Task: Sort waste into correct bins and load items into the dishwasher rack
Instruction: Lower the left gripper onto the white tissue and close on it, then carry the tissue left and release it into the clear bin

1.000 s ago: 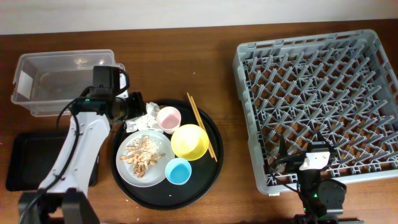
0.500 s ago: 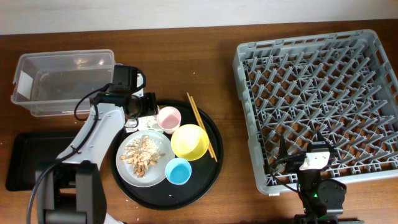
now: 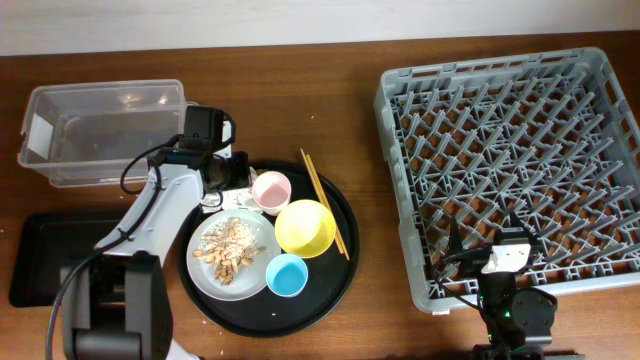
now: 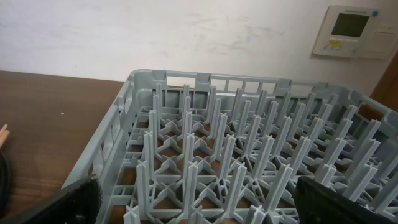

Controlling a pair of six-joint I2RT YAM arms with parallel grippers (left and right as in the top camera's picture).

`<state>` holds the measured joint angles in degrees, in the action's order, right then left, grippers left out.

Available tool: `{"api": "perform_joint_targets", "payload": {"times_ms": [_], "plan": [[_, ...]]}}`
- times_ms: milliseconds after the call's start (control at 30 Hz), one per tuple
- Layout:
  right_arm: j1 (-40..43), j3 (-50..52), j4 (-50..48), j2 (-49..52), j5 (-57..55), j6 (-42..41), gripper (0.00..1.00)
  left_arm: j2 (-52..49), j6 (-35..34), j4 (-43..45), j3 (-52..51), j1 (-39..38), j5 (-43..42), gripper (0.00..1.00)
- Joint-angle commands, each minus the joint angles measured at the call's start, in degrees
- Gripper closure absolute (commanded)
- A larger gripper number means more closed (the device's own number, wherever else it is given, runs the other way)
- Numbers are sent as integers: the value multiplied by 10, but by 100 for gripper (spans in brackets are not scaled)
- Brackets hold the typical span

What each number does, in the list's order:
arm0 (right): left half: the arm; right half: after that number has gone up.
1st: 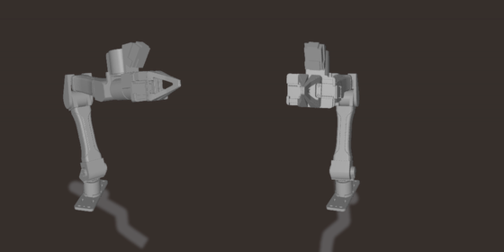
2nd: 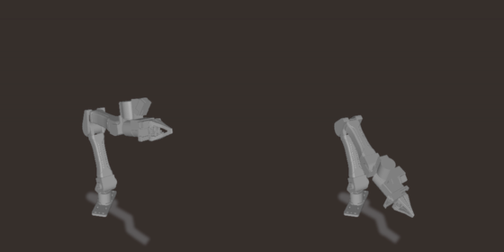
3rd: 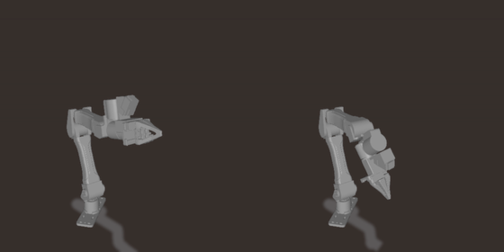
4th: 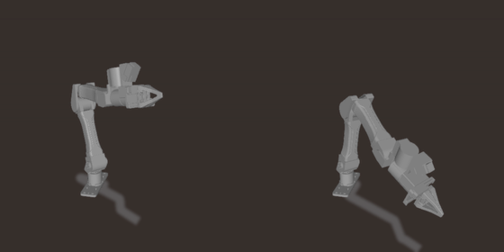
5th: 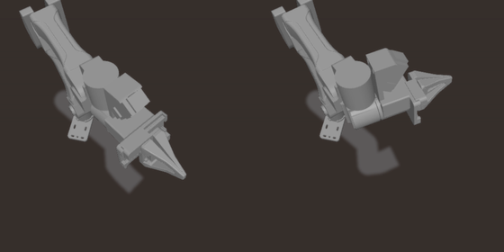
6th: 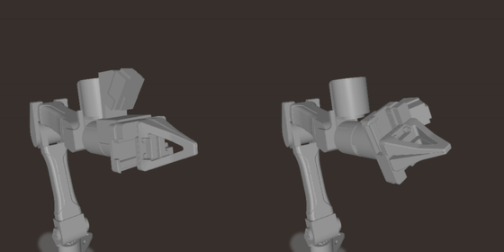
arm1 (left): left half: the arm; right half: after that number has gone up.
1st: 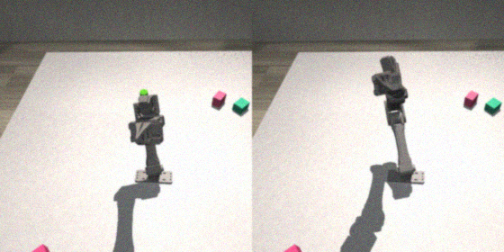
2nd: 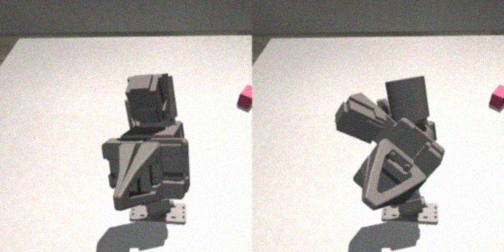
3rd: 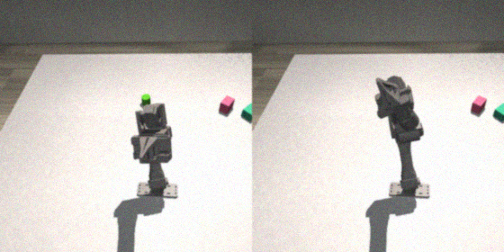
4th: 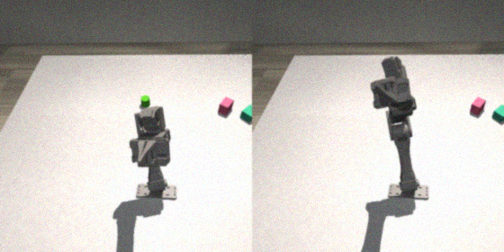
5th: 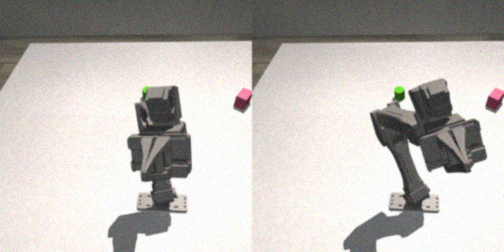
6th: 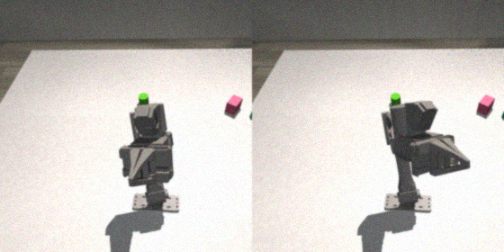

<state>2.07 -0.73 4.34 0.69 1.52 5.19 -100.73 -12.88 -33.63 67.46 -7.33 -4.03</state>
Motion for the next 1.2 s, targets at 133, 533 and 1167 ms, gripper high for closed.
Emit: {"api": "perform_joint_targets", "payload": {"times_ms": [133,533,1167], "plan": [[3,4,2,-5,-3,4,1,-24,7,-2,9,2,15,55],[3,4,2,-5,-3,4,1,-24,7,-34,32,2,15,88],[3,4,2,-5,-3,4,1,106,-17,-106,32,2,13,99]]}}
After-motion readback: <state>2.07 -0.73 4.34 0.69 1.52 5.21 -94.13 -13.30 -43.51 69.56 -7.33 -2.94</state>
